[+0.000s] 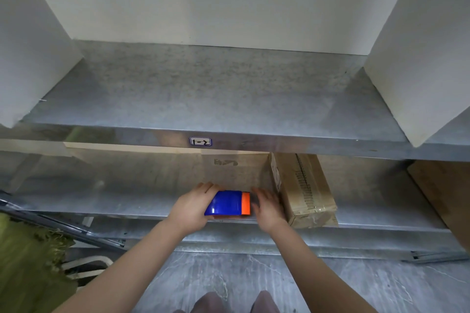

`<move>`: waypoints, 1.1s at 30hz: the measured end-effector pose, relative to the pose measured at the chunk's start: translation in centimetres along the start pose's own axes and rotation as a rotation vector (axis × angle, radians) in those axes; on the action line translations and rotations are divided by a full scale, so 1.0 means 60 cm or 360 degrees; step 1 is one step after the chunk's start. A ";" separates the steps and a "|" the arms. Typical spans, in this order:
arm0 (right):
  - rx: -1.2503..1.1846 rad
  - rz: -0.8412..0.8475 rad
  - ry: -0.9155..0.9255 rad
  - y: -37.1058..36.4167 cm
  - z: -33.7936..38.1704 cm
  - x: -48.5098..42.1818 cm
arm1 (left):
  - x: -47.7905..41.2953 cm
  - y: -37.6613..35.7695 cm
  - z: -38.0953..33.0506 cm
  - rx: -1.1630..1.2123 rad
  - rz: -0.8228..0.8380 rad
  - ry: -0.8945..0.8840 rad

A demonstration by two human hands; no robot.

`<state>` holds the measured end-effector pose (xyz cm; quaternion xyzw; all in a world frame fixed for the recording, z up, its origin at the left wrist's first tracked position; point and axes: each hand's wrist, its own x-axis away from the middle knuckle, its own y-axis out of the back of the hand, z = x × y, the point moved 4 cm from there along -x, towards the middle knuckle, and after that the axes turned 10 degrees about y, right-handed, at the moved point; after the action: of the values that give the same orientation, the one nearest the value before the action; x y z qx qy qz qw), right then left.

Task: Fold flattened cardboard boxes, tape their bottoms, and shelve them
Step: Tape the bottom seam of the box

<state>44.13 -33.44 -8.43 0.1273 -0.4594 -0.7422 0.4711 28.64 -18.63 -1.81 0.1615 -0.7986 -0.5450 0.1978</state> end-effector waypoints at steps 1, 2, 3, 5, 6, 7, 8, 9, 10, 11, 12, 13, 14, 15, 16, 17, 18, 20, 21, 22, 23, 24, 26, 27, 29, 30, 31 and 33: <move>0.0049 0.0024 0.0045 -0.001 0.001 -0.005 | 0.007 -0.001 0.007 0.0034 -0.0015 -0.0005; 0.0101 0.0045 0.0085 -0.002 0.002 -0.010 | 0.014 0.001 0.017 0.0077 -0.0025 -0.0008; 0.0146 0.0066 0.0111 -0.004 0.004 -0.012 | 0.020 0.003 0.029 0.0124 -0.0019 0.0003; 0.0177 0.0062 0.0174 -0.005 0.006 -0.017 | 0.033 0.011 0.054 0.0201 0.0001 0.0025; 0.0167 0.0054 0.0204 -0.006 0.008 -0.019 | 0.040 0.015 0.063 0.0221 0.0006 0.0024; 0.0153 0.0048 0.0229 -0.007 0.012 -0.021 | 0.045 0.020 0.070 0.0238 0.0005 0.0010; 0.0134 0.0038 0.0255 -0.009 0.017 -0.023 | 0.051 0.023 0.074 0.0256 -0.0004 -0.0010; 0.0106 0.0029 0.0281 -0.010 0.025 -0.023 | 0.057 0.026 0.076 0.0272 -0.0014 -0.0028; 0.0065 0.0018 0.0299 -0.011 0.031 -0.022 | 0.059 0.029 0.075 0.0286 -0.0021 -0.0048; 0.0020 0.0015 0.0312 -0.011 0.038 -0.020 | 0.061 0.030 0.074 0.0296 -0.0027 -0.0064; -0.0030 0.0013 0.0330 -0.013 0.042 -0.017 | 0.063 0.034 0.072 0.0304 -0.0037 -0.0080; -0.0082 0.0006 0.0346 -0.013 0.046 -0.013 | 0.063 0.038 0.068 0.0307 -0.0049 -0.0098; -0.0144 -0.0013 0.0345 -0.011 0.050 -0.009 | 0.062 0.044 0.064 0.0301 -0.0072 -0.0124; -0.0207 -0.0051 0.0320 -0.002 0.055 -0.002 | 0.060 0.051 0.059 0.0290 -0.0094 -0.0154; -0.0279 -0.0116 0.0274 0.011 0.060 0.007 | 0.057 0.060 0.054 0.0281 -0.0112 -0.0184; -0.0342 -0.0198 0.0210 0.027 0.063 0.016 | 0.054 0.070 0.049 0.0278 -0.0126 -0.0205; -0.0397 -0.0294 0.0147 0.045 0.067 0.028 | 0.051 0.081 0.044 0.0278 -0.0141 -0.0220; -0.0391 -0.0474 0.0096 0.087 0.078 0.051 | 0.046 0.102 0.033 0.0314 -0.0145 -0.0235; -0.0355 -0.0547 0.0095 0.110 0.087 0.066 | 0.045 0.111 0.026 0.0347 -0.0137 -0.0239; -0.0322 -0.0610 0.0093 0.133 0.095 0.080 | 0.045 0.121 0.017 0.0379 -0.0137 -0.0249; -0.0286 -0.0663 0.0095 0.155 0.102 0.096 | 0.045 0.129 0.009 0.0406 -0.0134 -0.0262; -0.0250 -0.0700 0.0096 0.176 0.107 0.113 | 0.046 0.136 -0.001 0.0426 -0.0135 -0.0282; -0.0200 -0.0745 0.0095 0.208 0.109 0.150 | 0.050 0.146 -0.022 0.0454 -0.0130 -0.0339; -0.0183 -0.0747 0.0081 0.219 0.105 0.166 | 0.053 0.148 -0.034 0.0465 -0.0122 -0.0372; -0.0146 -0.0709 0.0012 0.232 0.093 0.193 | 0.059 0.145 -0.064 0.0468 -0.0103 -0.0430; -0.0142 -0.0689 -0.0037 0.237 0.083 0.203 | 0.062 0.140 -0.079 0.0477 -0.0095 -0.0435; -0.0142 -0.0684 -0.0098 0.245 0.068 0.213 | 0.064 0.133 -0.089 0.0488 -0.0092 -0.0422; -0.0118 -0.0707 -0.0276 0.273 0.020 0.235 | 0.072 0.120 -0.096 0.0484 -0.0112 -0.0379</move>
<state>45.53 -46.50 8.77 0.1437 -0.4313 -0.8520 0.2595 27.41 -22.76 7.41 0.1516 -0.8833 -0.4400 0.0562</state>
